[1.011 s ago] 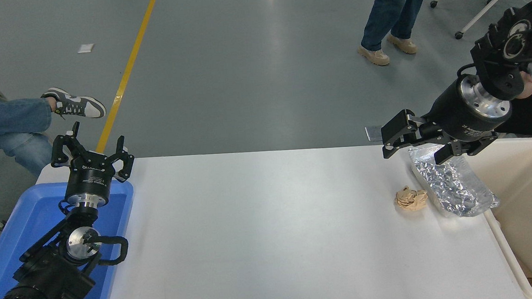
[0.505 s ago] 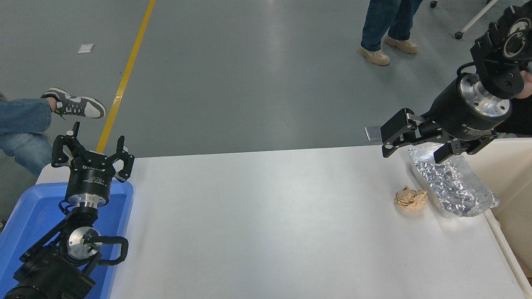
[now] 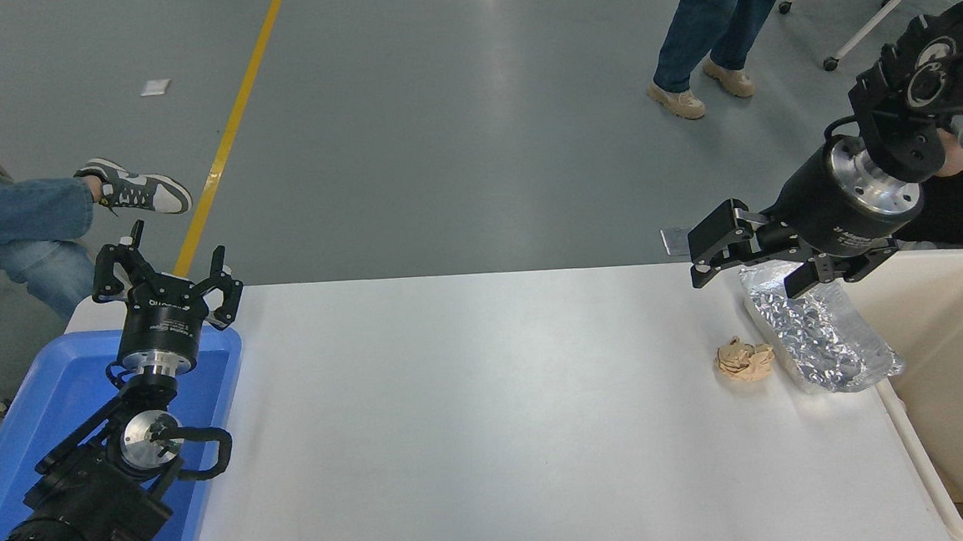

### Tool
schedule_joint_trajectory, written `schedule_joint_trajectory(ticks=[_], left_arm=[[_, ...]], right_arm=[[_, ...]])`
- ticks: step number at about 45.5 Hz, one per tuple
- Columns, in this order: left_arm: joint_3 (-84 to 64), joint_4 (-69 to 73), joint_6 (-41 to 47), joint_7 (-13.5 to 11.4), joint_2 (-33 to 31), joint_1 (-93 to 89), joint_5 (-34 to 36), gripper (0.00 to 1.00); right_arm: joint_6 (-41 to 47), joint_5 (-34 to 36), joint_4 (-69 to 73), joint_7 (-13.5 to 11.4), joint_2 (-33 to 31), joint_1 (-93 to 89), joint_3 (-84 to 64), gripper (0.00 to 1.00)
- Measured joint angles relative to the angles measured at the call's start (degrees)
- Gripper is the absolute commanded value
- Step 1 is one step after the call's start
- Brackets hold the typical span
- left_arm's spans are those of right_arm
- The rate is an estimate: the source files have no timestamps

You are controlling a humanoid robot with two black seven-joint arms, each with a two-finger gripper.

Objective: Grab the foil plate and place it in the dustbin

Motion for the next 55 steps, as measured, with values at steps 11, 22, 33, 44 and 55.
schedule_joint_trajectory(ticks=[11, 22, 33, 44, 55], left_arm=[[0.00, 0.00, 0.00, 0.00, 0.00, 0.00, 0.00, 0.99], [0.00, -0.02, 0.00, 0.00, 0.00, 0.00, 0.02, 0.99], [0.00, -0.03, 0.00, 0.00, 0.00, 0.00, 0.03, 0.99], [0.00, -0.03, 0.00, 0.00, 0.00, 0.00, 0.02, 0.99], [0.00, -0.03, 0.00, 0.00, 0.00, 0.00, 0.02, 0.99]], right_arm=[[0.00, 0.04, -0.19, 0.00, 0.10, -0.68, -0.02, 1.00], [-0.03, 0.05, -0.65, 0.02, -0.22, -1.43, 0.02, 1.00], [-0.12, 0.05, -1.76, 0.10, -1.16, -1.80, -0.19, 1.00], [-0.03, 0.05, -2.56, 0.12, -1.42, -1.95, -0.81, 1.00], [-0.21, 0.05, -2.99, 0.13, -1.57, -3.13, -1.24, 1.00]])
